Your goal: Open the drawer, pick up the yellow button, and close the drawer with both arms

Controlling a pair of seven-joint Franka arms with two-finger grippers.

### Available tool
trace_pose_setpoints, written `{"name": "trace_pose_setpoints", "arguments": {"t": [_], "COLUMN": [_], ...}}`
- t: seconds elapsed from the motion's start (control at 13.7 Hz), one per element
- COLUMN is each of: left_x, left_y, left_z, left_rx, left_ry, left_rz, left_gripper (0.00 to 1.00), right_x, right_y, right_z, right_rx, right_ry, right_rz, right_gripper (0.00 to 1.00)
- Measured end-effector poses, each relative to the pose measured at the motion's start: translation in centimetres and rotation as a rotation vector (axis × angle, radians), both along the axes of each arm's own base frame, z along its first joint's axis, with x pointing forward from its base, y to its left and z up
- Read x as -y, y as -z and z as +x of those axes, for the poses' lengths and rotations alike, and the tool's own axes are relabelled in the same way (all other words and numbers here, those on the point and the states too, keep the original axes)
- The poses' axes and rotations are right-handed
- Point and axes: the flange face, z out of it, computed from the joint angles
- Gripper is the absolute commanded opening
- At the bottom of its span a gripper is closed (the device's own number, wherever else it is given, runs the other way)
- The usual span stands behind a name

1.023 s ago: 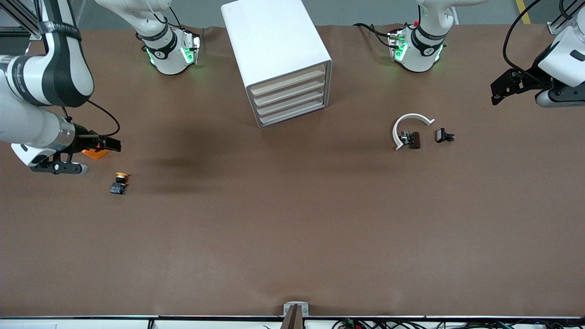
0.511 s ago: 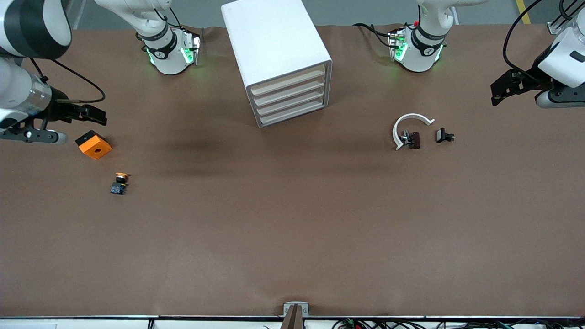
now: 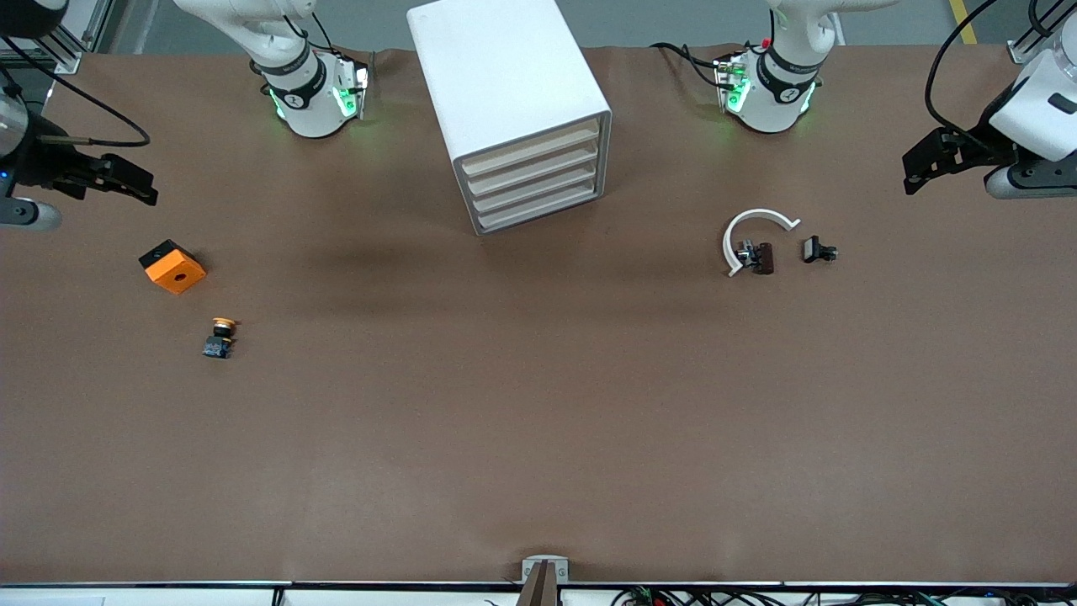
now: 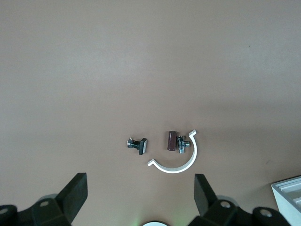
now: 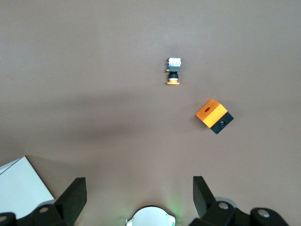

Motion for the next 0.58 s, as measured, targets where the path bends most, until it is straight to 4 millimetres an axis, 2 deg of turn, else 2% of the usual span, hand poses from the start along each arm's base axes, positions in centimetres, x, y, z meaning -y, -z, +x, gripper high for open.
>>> {"name": "trace_pose_setpoints", "arguments": {"t": [0.22,0.58], "left_x": [0.0,0.0], "left_y": [-0.3,-0.4], "left_z": [0.5,1.3], "left_rx": [0.009,0.013], "left_ry": [0.0,0.001], "left_rz": [-0.003,-0.006], "left_gripper": [1.0,1.0], "right_x": [0.6,1.3], "right_y": [-2.6,-3.8], "right_z": [-0.4,-0.5], "right_rx": [0.019,0.03], "right_ry": [0.014,0.027], "right_rz": [0.0,0.0], "right_gripper": [1.0,1.0]}}
